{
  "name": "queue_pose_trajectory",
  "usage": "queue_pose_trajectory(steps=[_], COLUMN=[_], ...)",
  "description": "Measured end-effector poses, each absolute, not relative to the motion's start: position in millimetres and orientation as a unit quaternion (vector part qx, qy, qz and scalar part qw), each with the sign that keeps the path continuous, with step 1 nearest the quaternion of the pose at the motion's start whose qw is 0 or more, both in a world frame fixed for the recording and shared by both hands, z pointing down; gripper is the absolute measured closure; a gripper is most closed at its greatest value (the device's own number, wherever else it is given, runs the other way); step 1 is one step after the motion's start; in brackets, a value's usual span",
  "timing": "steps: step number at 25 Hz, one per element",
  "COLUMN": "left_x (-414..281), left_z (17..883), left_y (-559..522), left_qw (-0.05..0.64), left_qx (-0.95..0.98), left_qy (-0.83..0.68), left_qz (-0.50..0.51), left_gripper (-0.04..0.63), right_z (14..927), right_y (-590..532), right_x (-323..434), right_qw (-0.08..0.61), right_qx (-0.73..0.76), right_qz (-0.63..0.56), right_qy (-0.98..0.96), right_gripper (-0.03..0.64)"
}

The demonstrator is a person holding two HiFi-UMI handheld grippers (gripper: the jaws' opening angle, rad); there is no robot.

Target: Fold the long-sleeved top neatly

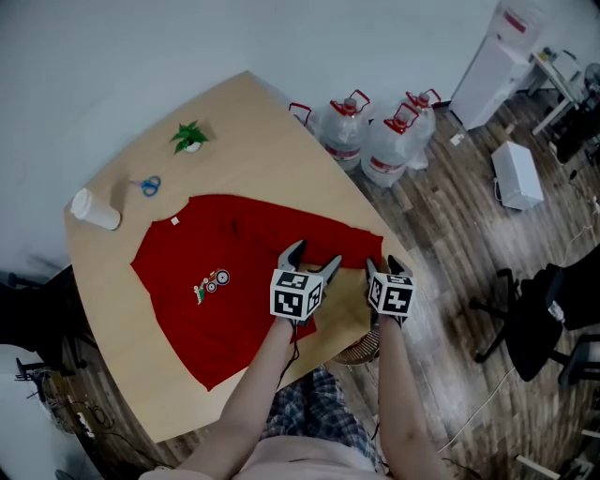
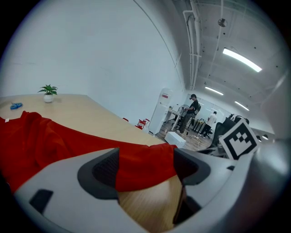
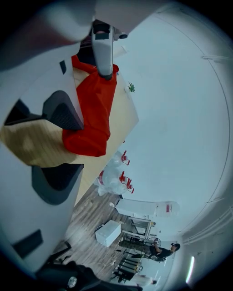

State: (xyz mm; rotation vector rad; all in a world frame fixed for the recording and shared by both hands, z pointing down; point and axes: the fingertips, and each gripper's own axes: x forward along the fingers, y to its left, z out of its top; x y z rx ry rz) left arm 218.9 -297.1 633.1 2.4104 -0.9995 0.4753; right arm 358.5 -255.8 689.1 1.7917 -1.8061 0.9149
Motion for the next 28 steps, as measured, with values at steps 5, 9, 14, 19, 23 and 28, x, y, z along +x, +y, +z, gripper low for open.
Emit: queue_pose_trajectory(steps=[5, 9, 14, 19, 23, 28], left_x=[219, 215, 206, 187, 163, 126], left_z=[635, 635, 631, 619, 606, 584], left_y=[-293, -291, -293, -301, -307, -321], left_qw=[0.245, 0.247, 0.248, 0.242, 0.238, 0.235], left_qx=[0.881, 0.879, 0.876, 0.870, 0.860, 0.842], left_qy=[-0.366, -0.369, -0.377, -0.396, -0.425, -0.463], left_qz=[0.175, 0.174, 0.171, 0.164, 0.155, 0.144], left_gripper=[0.233, 0.233, 0.233, 0.233, 0.235, 0.235], right_z=[695, 697, 687, 642, 598, 547], right_y=[-256, -256, -257, -270, -286, -313], right_x=[349, 347, 350, 358, 350, 318], right_qw=[0.220, 0.209, 0.226, 0.212, 0.190, 0.165], right_qx=[0.632, 0.629, 0.625, 0.644, 0.647, 0.628], right_qz=[0.342, 0.352, 0.345, 0.294, 0.261, 0.221], right_qy=[-0.660, -0.661, -0.663, -0.673, -0.692, -0.728], right_gripper=[0.476, 0.526, 0.580, 0.580, 0.580, 0.581])
